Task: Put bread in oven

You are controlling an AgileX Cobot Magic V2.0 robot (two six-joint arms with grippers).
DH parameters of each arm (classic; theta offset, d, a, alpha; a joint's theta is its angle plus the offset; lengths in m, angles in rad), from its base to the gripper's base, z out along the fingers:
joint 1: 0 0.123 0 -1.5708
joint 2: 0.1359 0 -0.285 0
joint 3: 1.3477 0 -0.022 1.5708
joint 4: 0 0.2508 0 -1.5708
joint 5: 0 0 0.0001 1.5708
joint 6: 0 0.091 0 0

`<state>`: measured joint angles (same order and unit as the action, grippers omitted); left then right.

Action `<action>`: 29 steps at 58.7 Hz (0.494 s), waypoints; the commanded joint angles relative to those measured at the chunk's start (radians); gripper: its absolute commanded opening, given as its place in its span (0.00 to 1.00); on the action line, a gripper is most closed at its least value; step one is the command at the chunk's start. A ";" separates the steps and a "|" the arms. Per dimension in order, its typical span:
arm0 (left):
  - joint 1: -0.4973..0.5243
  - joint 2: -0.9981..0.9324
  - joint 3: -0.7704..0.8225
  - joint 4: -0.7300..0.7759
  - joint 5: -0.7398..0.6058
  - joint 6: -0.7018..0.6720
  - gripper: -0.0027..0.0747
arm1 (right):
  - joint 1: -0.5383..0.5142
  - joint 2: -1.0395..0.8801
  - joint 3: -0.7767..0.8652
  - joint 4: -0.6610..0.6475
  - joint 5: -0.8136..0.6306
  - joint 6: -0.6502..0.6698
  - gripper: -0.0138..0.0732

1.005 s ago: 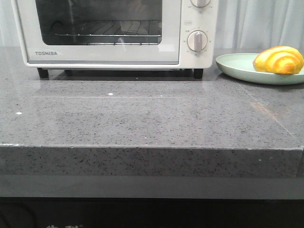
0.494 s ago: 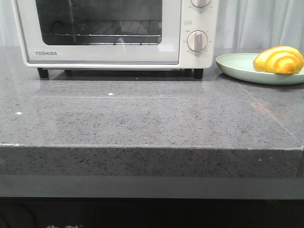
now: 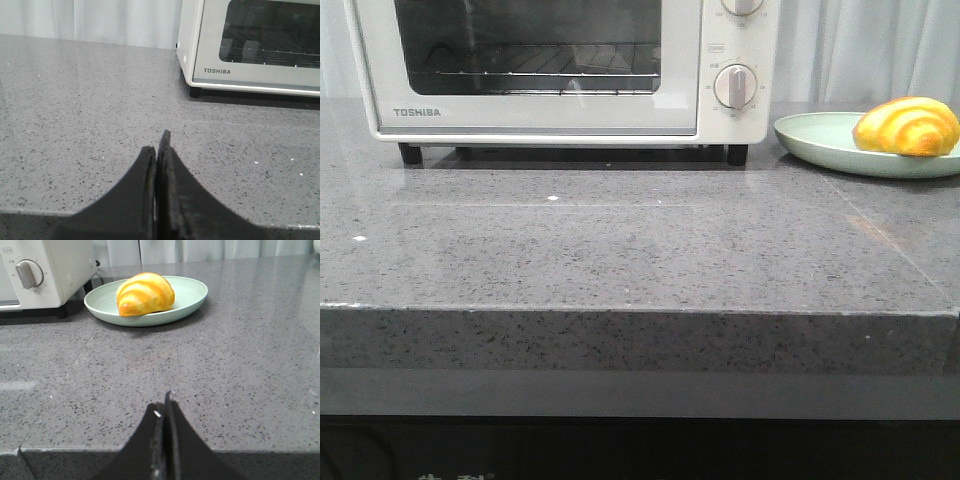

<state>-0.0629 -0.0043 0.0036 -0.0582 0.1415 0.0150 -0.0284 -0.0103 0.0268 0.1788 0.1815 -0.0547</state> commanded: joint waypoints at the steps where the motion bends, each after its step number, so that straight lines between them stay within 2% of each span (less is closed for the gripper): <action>1: -0.007 -0.018 0.006 -0.008 -0.114 -0.006 0.01 | -0.003 -0.022 -0.013 -0.001 -0.090 -0.002 0.08; 11: -0.007 -0.012 -0.050 -0.008 -0.163 -0.006 0.01 | -0.003 -0.021 -0.114 -0.030 -0.006 -0.002 0.08; 19: -0.007 0.054 -0.181 -0.007 -0.084 -0.006 0.01 | -0.003 0.028 -0.253 -0.075 0.087 -0.002 0.08; 29: -0.007 0.283 -0.383 -0.007 0.041 -0.006 0.01 | -0.003 0.205 -0.440 -0.075 0.182 -0.002 0.08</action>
<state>-0.0629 0.1743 -0.2833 -0.0582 0.2071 0.0150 -0.0284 0.1144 -0.3260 0.1173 0.4016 -0.0547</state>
